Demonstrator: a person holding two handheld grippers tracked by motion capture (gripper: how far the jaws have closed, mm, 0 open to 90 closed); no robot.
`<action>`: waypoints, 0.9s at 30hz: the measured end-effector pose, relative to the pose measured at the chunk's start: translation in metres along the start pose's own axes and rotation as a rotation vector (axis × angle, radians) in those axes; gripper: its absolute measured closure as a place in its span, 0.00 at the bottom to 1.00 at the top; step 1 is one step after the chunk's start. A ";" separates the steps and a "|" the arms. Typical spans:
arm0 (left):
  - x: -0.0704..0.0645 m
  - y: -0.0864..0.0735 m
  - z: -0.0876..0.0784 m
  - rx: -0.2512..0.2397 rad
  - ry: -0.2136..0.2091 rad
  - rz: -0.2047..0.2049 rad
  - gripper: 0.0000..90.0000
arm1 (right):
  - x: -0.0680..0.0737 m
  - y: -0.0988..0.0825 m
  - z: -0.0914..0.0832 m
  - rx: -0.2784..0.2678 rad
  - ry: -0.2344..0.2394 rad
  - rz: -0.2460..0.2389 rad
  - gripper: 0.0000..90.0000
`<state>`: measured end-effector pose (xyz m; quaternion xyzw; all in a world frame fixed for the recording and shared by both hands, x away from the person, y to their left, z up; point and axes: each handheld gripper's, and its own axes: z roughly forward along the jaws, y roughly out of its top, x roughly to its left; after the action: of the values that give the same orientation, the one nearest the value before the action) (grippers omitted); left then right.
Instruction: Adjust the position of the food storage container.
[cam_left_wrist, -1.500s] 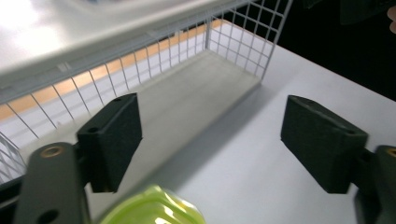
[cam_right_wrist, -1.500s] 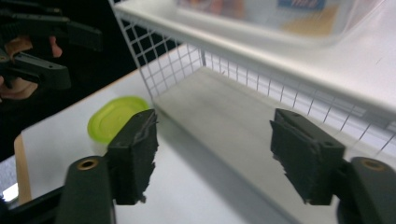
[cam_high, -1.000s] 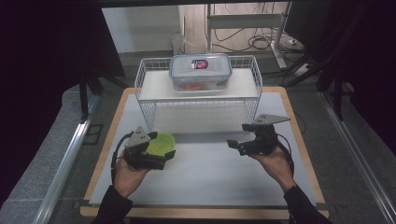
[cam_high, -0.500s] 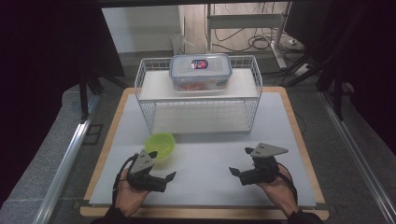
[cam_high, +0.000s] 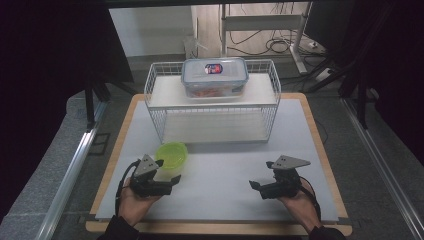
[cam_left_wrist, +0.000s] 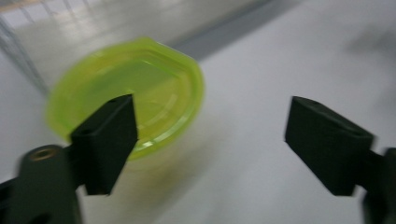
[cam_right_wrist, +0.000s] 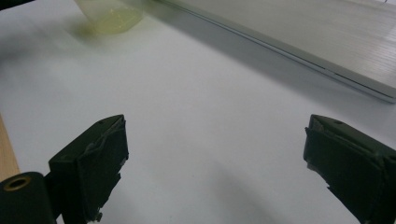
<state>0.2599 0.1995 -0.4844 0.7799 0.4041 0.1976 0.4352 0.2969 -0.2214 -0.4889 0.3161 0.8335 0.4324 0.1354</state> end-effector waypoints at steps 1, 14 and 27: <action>0.004 0.002 -0.002 -0.008 0.004 -0.010 0.34 | 0.000 0.000 0.000 0.000 0.000 -0.001 0.07; 0.065 0.012 0.006 -0.007 0.106 -0.142 0.99 | -0.001 -0.001 0.004 0.028 -0.002 -0.005 0.08; 0.093 0.001 0.034 0.055 0.134 -0.199 1.00 | -0.001 -0.003 0.007 0.045 -0.001 -0.016 0.09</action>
<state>0.3383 0.2563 -0.5063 0.7327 0.5128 0.1940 0.4032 0.3000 -0.2185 -0.4951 0.3125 0.8456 0.4121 0.1321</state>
